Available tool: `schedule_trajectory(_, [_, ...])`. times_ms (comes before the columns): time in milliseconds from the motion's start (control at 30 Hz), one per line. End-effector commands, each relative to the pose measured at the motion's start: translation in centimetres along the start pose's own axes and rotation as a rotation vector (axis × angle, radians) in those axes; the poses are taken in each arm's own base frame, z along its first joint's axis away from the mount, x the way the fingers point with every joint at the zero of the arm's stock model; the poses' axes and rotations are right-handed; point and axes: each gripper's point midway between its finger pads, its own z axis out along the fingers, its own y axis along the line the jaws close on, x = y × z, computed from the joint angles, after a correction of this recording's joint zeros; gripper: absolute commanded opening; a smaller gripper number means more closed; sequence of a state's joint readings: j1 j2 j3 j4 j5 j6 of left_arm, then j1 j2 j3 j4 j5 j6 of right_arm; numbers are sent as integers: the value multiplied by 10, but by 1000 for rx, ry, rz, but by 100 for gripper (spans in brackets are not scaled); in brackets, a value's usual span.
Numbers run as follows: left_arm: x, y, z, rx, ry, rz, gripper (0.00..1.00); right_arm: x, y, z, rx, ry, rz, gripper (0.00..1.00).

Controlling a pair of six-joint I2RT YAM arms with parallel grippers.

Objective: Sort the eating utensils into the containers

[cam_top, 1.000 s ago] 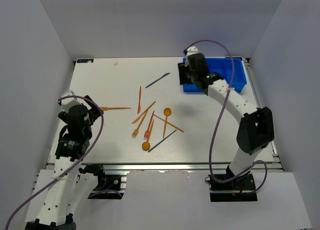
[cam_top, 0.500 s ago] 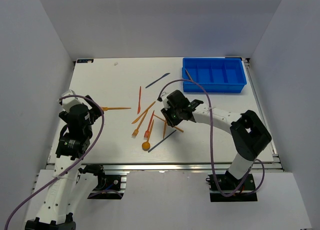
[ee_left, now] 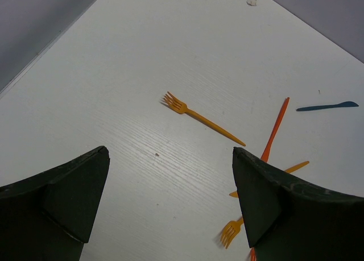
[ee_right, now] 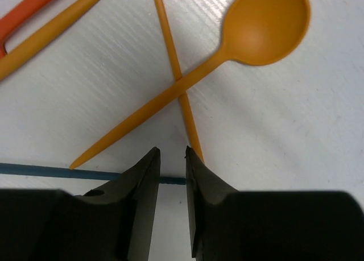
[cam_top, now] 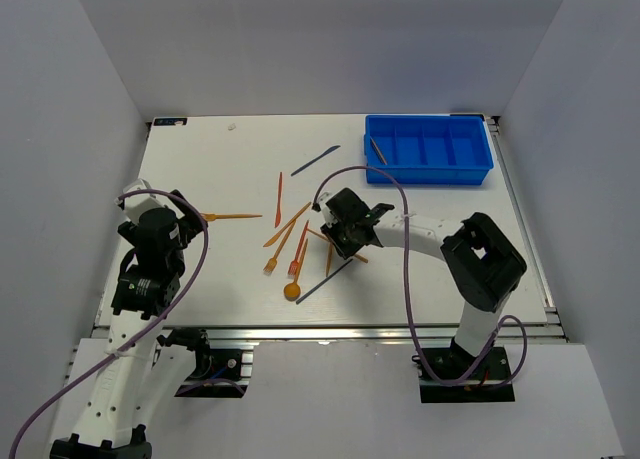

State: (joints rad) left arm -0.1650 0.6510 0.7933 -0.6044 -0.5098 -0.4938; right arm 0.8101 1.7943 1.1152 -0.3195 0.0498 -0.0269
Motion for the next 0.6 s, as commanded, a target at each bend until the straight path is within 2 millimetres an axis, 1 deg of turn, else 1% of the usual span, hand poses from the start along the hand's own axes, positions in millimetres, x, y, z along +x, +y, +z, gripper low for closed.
schedule_trajectory(0, [-2,-2,1,12,-7,-1,98,-25,-5,-27,70,-99,112,32])
schedule_trajectory(33, [-2,-2,1,12,-6,1,98,-27,-8,-31,100,-113,151,35])
schedule_trajectory(67, [-3,-2,0,10,-9,-1,98,-26,-9,-34,142,-122,266,43])
schedule_trajectory(100, [-3,-2,0,10,-10,-1,98,-27,-10,-43,190,-140,339,47])
schedule_trajectory(133, [-2,-1,1,4,-7,1,98,-23,-13,-47,242,-145,414,49])
schedule_trajectory(167, [-1,0,1,1,-5,3,98,-22,-27,-56,367,-186,490,53])
schedule_trajectory(200, [-2,-1,1,0,-7,1,98,-13,-13,-65,408,-202,646,57])
schedule_trajectory(233, [-1,0,2,-4,-3,4,98,-9,-22,-74,516,-255,694,58])
schedule_trajectory(267, [-1,0,2,-5,-1,5,98,-6,-17,-81,563,-291,745,61])
schedule_trajectory(300, [-1,0,2,-8,-1,6,98,10,0,-94,613,-293,881,61])
schedule_trajectory(333, [-1,1,3,-12,0,6,98,12,-2,-104,677,-341,904,62])
schedule_trajectory(367, [-1,1,2,-12,-1,5,98,15,13,-108,678,-363,902,63])
schedule_trajectory(400, [0,0,2,-7,1,7,98,17,17,-110,704,-374,962,63])
schedule_trajectory(467, [-1,-1,2,0,0,4,98,14,32,-103,675,-332,979,61])
schedule_trajectory(500, [0,-1,2,1,1,6,98,14,39,-90,678,-288,963,60])
schedule_trajectory(533, [-1,-1,2,3,1,6,98,4,52,-90,643,-250,988,59])
schedule_trajectory(567, [0,-1,2,3,3,7,98,3,58,-86,647,-219,994,54])
